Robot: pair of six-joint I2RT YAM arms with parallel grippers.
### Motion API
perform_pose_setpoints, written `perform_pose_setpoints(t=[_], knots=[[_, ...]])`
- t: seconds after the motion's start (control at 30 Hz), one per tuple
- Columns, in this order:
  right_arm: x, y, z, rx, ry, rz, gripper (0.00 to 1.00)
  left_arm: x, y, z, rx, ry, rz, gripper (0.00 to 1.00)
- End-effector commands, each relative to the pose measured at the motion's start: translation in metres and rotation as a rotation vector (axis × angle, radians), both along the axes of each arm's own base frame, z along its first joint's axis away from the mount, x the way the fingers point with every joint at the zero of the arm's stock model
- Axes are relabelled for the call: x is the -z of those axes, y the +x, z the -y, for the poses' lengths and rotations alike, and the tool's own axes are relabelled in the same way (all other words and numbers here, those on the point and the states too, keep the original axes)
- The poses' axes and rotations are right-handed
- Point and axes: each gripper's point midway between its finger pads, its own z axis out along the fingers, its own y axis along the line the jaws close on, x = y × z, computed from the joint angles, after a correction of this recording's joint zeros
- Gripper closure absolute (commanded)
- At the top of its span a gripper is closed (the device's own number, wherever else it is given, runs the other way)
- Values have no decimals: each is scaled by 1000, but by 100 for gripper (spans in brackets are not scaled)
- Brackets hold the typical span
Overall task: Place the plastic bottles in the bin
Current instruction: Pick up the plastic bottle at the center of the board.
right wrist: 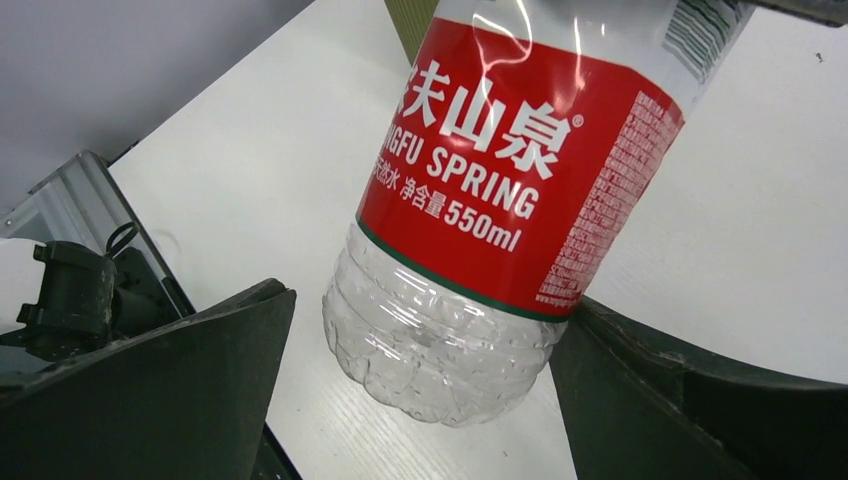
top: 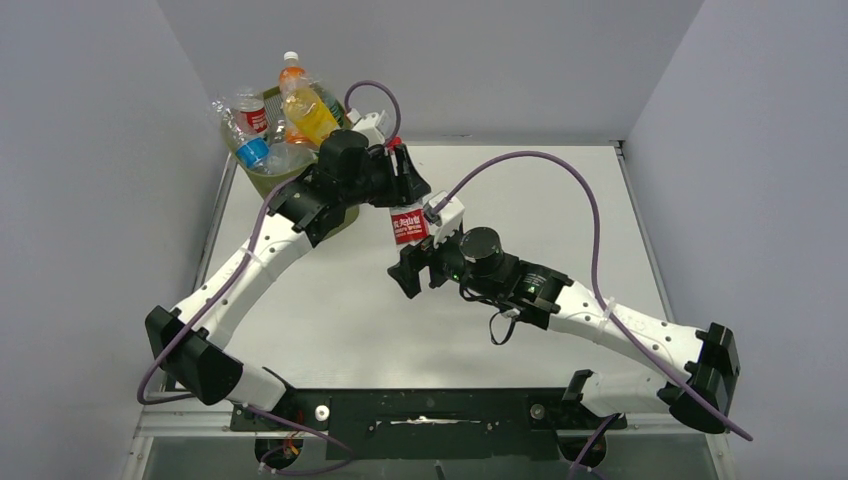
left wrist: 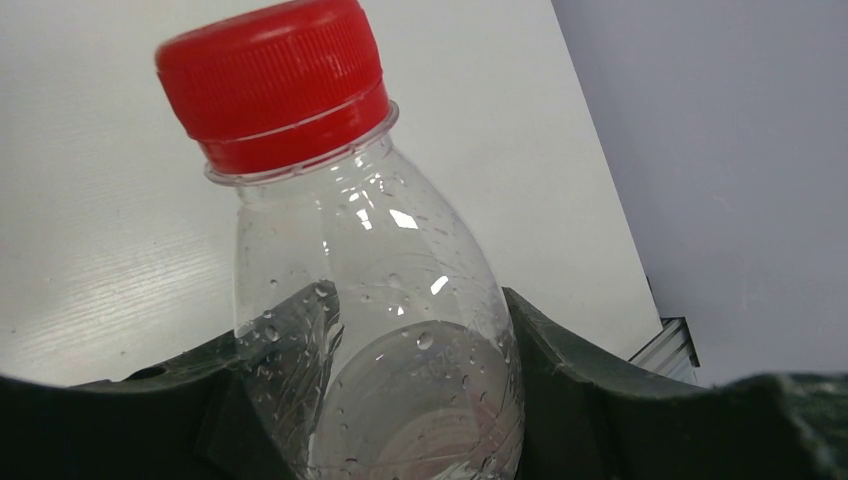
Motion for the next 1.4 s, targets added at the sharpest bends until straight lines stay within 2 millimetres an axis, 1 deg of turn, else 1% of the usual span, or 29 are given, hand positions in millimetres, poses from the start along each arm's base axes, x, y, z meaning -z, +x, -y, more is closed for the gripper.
perform_pose_setpoints(t=[0.0, 0.2, 0.33, 0.47, 0.6, 0.7, 0.8, 0.9, 0.93, 0.97, 1.07, 1.17, 1.2, 1.37], knots=[[-41, -6, 2, -11, 92, 60, 2, -38, 10, -3, -14, -32, 98, 62], [-47, -7, 14, 24, 101, 59, 2, -47, 11, -9, -20, -25, 116, 62], [-49, -8, 23, 47, 98, 58, 2, -58, 13, -18, -31, -12, 140, 62], [-46, -10, 30, 65, 90, 49, 2, -88, 16, -34, -52, -3, 194, 62], [-40, -10, 37, 84, 83, 41, 2, -129, 17, -55, -95, -13, 272, 62], [-34, -10, 39, 88, 72, 29, 2, -152, 20, -78, -149, -8, 325, 62], [-26, -12, 40, 91, 70, 9, 2, -175, 23, -107, -223, 17, 381, 62], [-18, -13, 43, 99, 72, -7, 2, -201, 24, -147, -326, 65, 442, 61], [-16, -14, 43, 99, 72, -10, 2, -217, 22, -161, -361, 70, 477, 61], [-14, -14, 43, 100, 70, -14, 2, -226, 22, -175, -401, 89, 493, 61], [-10, -13, 43, 100, 56, -22, 2, -244, 22, -218, -531, 171, 516, 61], [-8, -12, 42, 101, 47, -25, 2, -255, 28, -255, -660, 245, 546, 61], [-6, -11, 42, 101, 44, -28, 2, -258, 31, -264, -695, 263, 553, 61], [1, -10, 36, 82, 30, -46, 2, -258, 60, -300, -815, 309, 579, 61]])
